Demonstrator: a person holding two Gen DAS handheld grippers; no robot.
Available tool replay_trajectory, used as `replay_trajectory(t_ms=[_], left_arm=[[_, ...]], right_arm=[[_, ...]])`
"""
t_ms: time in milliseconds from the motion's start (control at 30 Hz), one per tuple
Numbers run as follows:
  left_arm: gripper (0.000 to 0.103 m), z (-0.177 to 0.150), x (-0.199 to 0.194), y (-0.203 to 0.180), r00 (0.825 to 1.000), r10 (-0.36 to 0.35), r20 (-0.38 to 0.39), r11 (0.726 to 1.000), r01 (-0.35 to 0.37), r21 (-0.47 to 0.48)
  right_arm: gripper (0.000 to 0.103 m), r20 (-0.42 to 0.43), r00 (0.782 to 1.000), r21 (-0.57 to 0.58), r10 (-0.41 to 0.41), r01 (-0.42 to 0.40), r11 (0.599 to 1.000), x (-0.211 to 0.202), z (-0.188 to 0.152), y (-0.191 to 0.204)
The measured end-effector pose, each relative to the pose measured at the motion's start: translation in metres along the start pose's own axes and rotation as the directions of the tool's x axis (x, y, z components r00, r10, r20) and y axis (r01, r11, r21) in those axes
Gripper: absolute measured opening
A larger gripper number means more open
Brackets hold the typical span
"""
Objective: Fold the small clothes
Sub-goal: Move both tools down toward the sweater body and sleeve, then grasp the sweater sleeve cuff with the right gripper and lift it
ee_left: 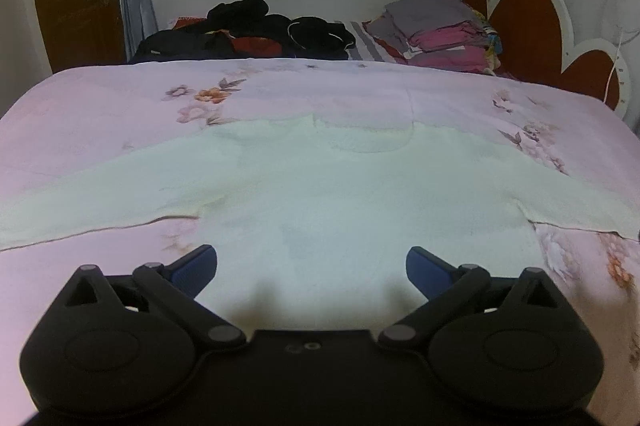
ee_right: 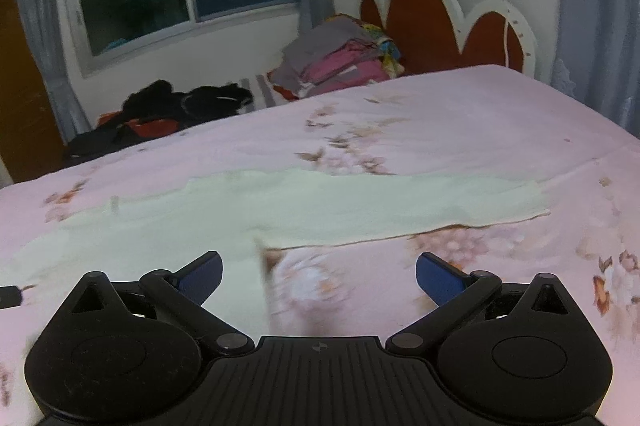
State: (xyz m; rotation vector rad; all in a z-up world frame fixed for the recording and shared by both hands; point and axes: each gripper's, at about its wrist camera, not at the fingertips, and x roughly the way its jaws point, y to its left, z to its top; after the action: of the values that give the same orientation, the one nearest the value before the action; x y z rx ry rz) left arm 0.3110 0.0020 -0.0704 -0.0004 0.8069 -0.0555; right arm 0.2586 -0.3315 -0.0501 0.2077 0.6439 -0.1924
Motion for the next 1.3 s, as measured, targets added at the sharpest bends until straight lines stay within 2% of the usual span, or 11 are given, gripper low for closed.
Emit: replay_trajectory(t_ms=[267,333,433,700,733,767,900,967,1033,1233,1300], left_arm=[[0.096,0.011,0.034,-0.039,1.000,0.018,-0.015,1.000,-0.018,0.023],[0.096,0.013,0.040,-0.047,1.000,0.021,-0.020,0.999,-0.020,0.033],[0.096,0.016,0.049,-0.056,0.999,0.024,-0.033,0.999,-0.023,0.037],[0.094,0.021,0.065,-0.067,0.997,0.042,-0.060,0.998,-0.039,0.046],[0.094,0.021,0.067,-0.067,0.997,0.046,-0.062,0.998,-0.043,0.046],[0.094,0.022,0.067,-0.067,0.997,0.052,-0.063,0.998,-0.049,0.048],[0.093,0.022,0.070,-0.065,0.995,0.073,-0.065,0.996,-0.070,0.052],[0.091,0.022,0.072,-0.063,0.994,0.079,-0.072,0.996,-0.076,0.052],[0.091,0.022,0.075,-0.061,0.993,0.082,-0.084,0.996,-0.078,0.045],[0.089,0.024,0.078,-0.050,0.992,0.075,-0.100,0.997,-0.073,0.025],[0.087,0.026,0.077,-0.044,0.994,0.049,-0.094,0.999,-0.048,0.017]], right_arm=[[0.102,-0.030,0.992,0.082,-0.123,0.125,0.989,0.055,0.015,-0.089],[0.078,-0.057,0.985,0.104,-0.165,0.171,0.980,0.069,0.017,-0.114],[0.077,-0.106,0.970,0.130,-0.218,0.231,0.964,0.086,0.017,-0.146],[0.076,-0.173,0.958,0.263,-0.230,0.270,0.926,0.124,0.019,-0.201],[0.072,-0.169,0.958,0.269,-0.233,0.272,0.924,0.127,0.019,-0.203],[0.062,-0.168,0.957,0.271,-0.235,0.274,0.923,0.131,0.020,-0.205],[0.056,-0.141,0.956,0.271,-0.258,0.288,0.919,0.138,0.024,-0.208],[0.037,-0.130,0.957,0.270,-0.261,0.287,0.919,0.140,0.025,-0.208],[0.005,-0.120,0.962,0.283,-0.246,0.271,0.920,0.147,0.028,-0.213],[0.003,-0.054,0.975,0.280,-0.216,0.222,0.934,0.139,0.039,-0.201],[0.003,-0.020,0.980,0.259,-0.196,0.195,0.946,0.131,0.047,-0.189]])
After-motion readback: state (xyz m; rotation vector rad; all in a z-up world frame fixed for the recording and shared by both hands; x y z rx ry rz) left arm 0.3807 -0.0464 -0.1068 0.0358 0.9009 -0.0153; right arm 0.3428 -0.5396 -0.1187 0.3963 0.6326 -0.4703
